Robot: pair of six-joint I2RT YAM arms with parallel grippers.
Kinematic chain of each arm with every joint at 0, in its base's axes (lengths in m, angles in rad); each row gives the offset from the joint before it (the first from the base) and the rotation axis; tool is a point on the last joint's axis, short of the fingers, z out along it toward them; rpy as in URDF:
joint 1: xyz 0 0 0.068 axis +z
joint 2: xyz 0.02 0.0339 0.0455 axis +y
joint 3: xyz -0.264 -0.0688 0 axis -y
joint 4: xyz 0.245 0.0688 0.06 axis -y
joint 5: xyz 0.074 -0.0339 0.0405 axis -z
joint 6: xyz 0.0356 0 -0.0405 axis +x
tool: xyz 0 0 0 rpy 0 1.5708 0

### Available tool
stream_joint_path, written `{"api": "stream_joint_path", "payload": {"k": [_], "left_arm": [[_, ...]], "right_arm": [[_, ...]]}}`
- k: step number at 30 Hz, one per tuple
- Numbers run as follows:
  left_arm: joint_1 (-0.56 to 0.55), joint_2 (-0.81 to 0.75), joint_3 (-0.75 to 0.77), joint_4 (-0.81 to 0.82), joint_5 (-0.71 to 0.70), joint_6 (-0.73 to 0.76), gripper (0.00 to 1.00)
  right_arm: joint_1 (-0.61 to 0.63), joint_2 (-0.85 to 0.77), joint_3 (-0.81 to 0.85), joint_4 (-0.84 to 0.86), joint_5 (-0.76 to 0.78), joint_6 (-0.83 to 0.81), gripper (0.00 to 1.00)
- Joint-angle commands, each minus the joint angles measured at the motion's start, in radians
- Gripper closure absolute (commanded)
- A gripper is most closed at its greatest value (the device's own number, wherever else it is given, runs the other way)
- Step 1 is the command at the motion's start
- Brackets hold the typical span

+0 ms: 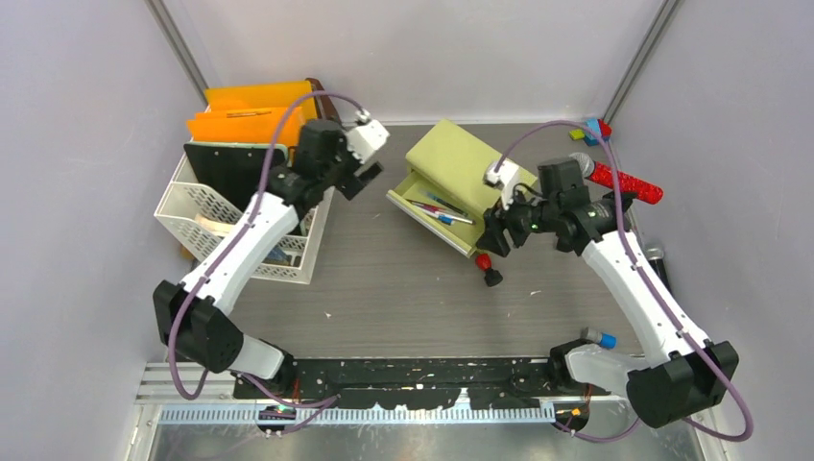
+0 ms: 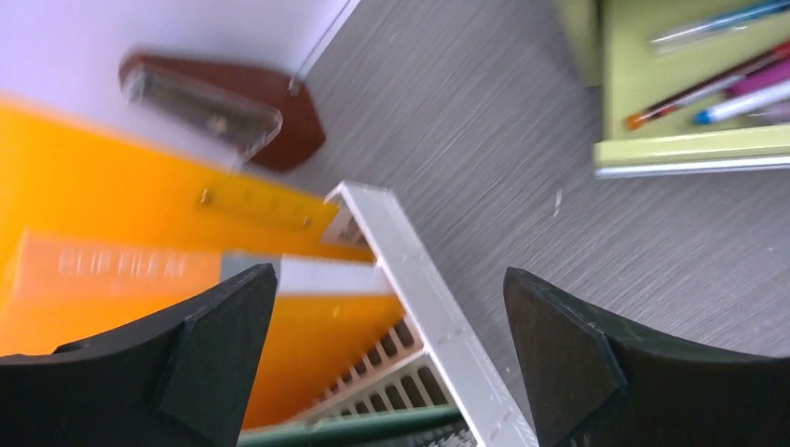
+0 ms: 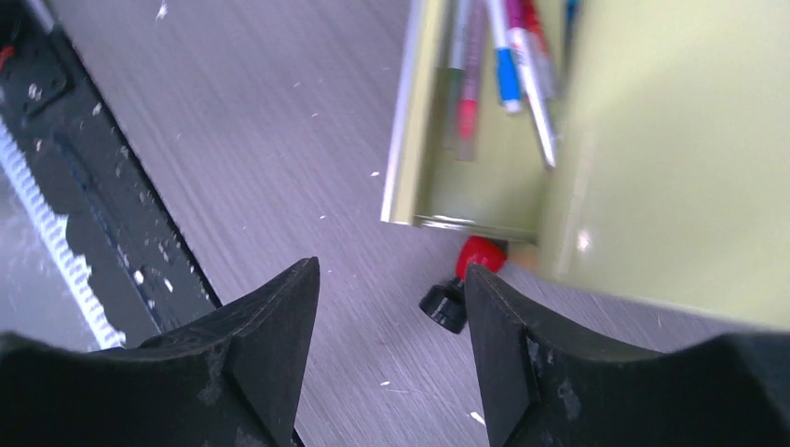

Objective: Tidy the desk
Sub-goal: Place the stationery in the drawer, then close the drawer in the storage box.

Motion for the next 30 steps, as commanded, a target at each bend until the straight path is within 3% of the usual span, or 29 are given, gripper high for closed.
{"api": "stream_joint_path", "payload": {"k": [1, 7, 11, 17, 20, 30], "left_arm": [[0.122, -0.070, -0.059, -0.075, 0.111, -0.238, 0.03], [0.190, -0.154, -0.173, -0.059, 0.172, -0.299, 0.02], [0.201, -0.181, -0.217, -0.045, 0.165, -0.308, 0.03], [0.203, -0.219, -0.252, -0.012, 0.124, -0.295, 0.02], [0.203, -0.229, -0.263, -0.008, 0.136, -0.309, 0.03], [0.203, -0.256, -0.294, 0.010, 0.156, -0.317, 0.03]], "right_arm": [[0.156, 0.026, 0.055, -0.023, 0.047, -0.106, 0.34], [0.418, 0.186, 0.096, -0.034, 0.169, -0.187, 0.32], [0.510, 0.341, 0.152, -0.026, 0.225, -0.191, 0.32], [0.541, 0.540, 0.235, 0.022, 0.309, -0.133, 0.35], [0.542, 0.611, 0.278, 0.043, 0.433, -0.097, 0.36], [0.477, 0.664, 0.338, 0.036, 0.640, -0.020, 0.37]]}}
